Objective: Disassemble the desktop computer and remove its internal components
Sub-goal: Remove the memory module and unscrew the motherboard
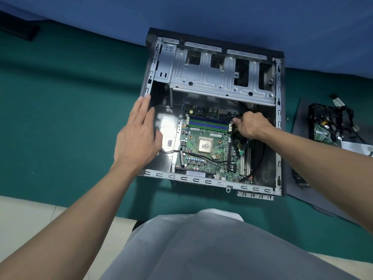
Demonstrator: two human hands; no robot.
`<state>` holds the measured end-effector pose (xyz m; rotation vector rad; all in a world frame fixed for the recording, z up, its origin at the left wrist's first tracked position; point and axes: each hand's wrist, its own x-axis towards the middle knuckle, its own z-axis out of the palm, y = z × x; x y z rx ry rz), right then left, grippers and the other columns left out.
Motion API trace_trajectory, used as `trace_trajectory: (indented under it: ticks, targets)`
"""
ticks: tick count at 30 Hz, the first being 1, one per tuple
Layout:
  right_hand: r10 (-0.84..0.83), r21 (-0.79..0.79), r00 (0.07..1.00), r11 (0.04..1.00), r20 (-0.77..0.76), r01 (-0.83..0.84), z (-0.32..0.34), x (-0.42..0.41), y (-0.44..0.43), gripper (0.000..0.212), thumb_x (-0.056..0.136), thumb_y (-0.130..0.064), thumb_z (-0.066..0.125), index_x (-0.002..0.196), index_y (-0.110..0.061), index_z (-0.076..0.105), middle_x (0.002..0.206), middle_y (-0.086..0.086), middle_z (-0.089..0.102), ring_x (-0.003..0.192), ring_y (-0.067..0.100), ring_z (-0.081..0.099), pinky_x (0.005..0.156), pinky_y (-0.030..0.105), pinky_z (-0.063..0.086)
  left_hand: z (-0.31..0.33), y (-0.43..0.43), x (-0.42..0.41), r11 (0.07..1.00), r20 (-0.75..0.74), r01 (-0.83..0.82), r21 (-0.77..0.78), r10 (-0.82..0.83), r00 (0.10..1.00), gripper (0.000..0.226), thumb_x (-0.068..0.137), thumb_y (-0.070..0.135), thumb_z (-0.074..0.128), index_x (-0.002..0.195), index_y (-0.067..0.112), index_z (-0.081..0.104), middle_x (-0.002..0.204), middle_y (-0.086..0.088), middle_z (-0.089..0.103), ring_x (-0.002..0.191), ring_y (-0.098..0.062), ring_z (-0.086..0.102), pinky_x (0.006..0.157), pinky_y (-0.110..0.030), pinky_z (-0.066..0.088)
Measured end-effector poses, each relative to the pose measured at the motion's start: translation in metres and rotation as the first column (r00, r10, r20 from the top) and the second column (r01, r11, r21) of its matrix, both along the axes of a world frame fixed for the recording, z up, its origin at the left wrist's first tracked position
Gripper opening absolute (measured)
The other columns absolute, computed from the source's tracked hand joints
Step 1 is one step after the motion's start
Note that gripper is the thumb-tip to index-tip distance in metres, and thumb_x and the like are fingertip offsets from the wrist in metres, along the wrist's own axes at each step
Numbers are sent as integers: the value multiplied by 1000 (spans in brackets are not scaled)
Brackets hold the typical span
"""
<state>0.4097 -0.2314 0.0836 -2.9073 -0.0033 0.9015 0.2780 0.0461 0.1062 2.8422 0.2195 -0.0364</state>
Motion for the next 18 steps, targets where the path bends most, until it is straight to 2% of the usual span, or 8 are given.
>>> trace_trajectory:
  ticks: [3,6,8,11,14,16,18]
  targets:
    - [1,-2,999,1000,38,-1,1,-1,0,21,96,-21,50,83,-5,55,81,12,52,64,24,52,68,35,46,0,-1,-1,1000,-7,-3,1,3,1000,50,91,22,48,139,9,42,163,6,8,148,-6,1,77,-36,53]
    - [-48,43,999,998,24,47,3,3,1,13,88,-8,54,91,-3,66,93,16,61,80,32,60,80,40,55,2,-1,-1,1000,-8,-3,1,3,1000,49,91,21,48,138,9,43,162,6,8,148,-6,1,74,-35,53]
    - [-52,52,999,997,2,51,4,5,2,14,90,-12,55,91,-1,64,94,16,61,83,32,59,83,41,54,3,-1,-1,1000,-7,-3,-2,3,1000,48,91,20,49,138,9,43,162,6,9,148,-6,1,73,-34,53]
    - [-28,19,1000,999,4,28,2,4,4,34,99,-32,46,84,-2,52,83,12,52,73,27,53,73,37,47,3,-1,-1,1000,-9,-1,-3,1,1000,49,91,21,49,138,9,43,162,6,8,148,-5,1,74,-34,52]
    - [-23,0,999,1000,25,23,1,3,5,24,97,-22,48,86,-2,55,86,16,55,73,30,53,68,35,46,3,-1,-1,1000,-6,-1,-6,1,1000,49,91,21,49,139,9,43,162,6,8,148,-6,1,74,-33,52]
    - [-47,11,999,999,9,47,0,5,4,15,92,-14,53,92,-2,62,92,17,58,78,32,56,73,36,52,4,-1,-1,1000,-9,-1,-10,1,1000,50,91,20,49,139,8,42,162,5,8,148,-6,2,76,-34,53]
    - [-72,28,997,997,-14,72,1,8,3,15,90,-12,54,96,-2,64,97,17,57,85,33,58,79,37,53,4,-1,-1,1000,-11,0,-9,0,1000,51,91,20,49,140,8,42,163,5,8,148,-6,1,77,-35,53]
